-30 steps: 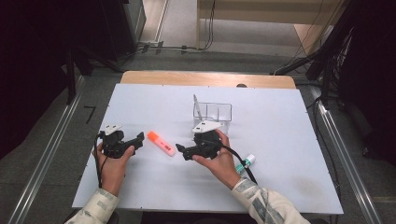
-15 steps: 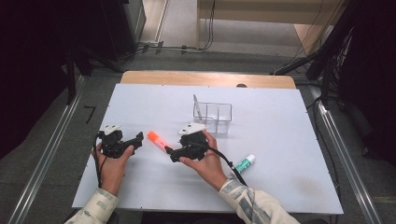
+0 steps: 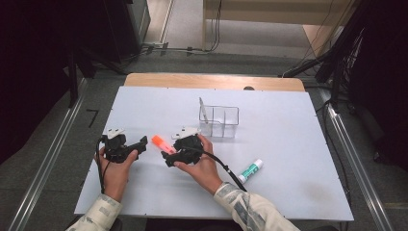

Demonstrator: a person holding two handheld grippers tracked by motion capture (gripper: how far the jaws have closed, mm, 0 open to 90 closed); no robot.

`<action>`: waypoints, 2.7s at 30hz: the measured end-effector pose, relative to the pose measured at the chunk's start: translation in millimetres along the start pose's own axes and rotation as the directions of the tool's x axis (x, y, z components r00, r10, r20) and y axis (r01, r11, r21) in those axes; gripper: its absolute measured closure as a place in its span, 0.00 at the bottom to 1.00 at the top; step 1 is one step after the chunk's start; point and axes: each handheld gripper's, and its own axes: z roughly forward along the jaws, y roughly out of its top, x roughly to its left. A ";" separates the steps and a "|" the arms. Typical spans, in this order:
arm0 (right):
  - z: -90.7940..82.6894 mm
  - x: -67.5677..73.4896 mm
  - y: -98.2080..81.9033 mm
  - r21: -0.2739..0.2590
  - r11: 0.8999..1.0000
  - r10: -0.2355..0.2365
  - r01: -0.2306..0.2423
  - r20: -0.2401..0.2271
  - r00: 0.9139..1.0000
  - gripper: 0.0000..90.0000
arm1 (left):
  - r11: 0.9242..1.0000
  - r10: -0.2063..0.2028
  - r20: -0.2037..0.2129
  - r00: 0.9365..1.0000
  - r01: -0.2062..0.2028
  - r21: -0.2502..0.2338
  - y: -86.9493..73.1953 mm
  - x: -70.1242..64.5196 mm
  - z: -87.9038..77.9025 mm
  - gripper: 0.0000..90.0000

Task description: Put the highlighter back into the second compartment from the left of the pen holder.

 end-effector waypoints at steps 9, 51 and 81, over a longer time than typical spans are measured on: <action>17.3 0.9 2.1 0.024 1.000 -0.003 0.003 0.010 1.000 0.16 | 1.000 -0.002 0.004 1.000 0.002 -0.006 0.2 0.2 -0.2 0.20; 69.5 9.9 21.8 0.104 0.992 -0.067 0.064 0.027 0.997 0.41 | 1.000 -0.011 0.007 1.000 0.011 -0.009 0.9 2.9 -1.0 0.20; 65.1 9.6 21.8 0.105 0.992 -0.066 0.065 0.003 0.998 0.72 | 1.000 -0.014 0.010 1.000 0.014 -0.011 0.9 3.0 -1.2 0.20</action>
